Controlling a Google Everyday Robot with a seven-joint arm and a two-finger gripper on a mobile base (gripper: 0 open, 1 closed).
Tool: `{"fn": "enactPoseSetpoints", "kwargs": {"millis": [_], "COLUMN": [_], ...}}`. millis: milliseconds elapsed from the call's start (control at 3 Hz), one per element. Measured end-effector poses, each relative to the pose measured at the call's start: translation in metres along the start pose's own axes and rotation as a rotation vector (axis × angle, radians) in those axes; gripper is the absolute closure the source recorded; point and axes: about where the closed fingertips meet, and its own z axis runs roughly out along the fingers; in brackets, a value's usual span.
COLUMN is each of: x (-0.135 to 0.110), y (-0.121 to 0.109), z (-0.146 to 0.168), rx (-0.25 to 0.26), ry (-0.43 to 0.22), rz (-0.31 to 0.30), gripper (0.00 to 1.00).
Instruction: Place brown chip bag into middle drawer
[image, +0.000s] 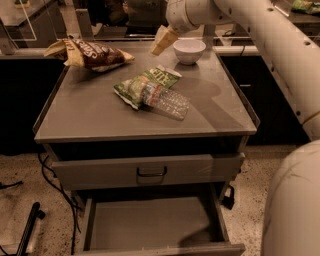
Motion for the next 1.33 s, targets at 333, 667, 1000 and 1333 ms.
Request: {"fn": "enactPoseSetpoints", "kwargs": {"millis": [333, 667, 1000, 1333], "x": [-0.007, -0.016, -0.027, -0.037], "y": [0.0, 0.006, 0.016, 0.027], "z": [0.027, 0.052, 0.073, 0.092], "rx": [-0.001, -0.016, -0.032, -0.038], "ry": [-0.041, -0.076, -0.11, -0.133], "rz": [0.004, 0.015, 0.03, 0.047], "gripper": [0.0, 0.0, 0.0, 0.0]}}
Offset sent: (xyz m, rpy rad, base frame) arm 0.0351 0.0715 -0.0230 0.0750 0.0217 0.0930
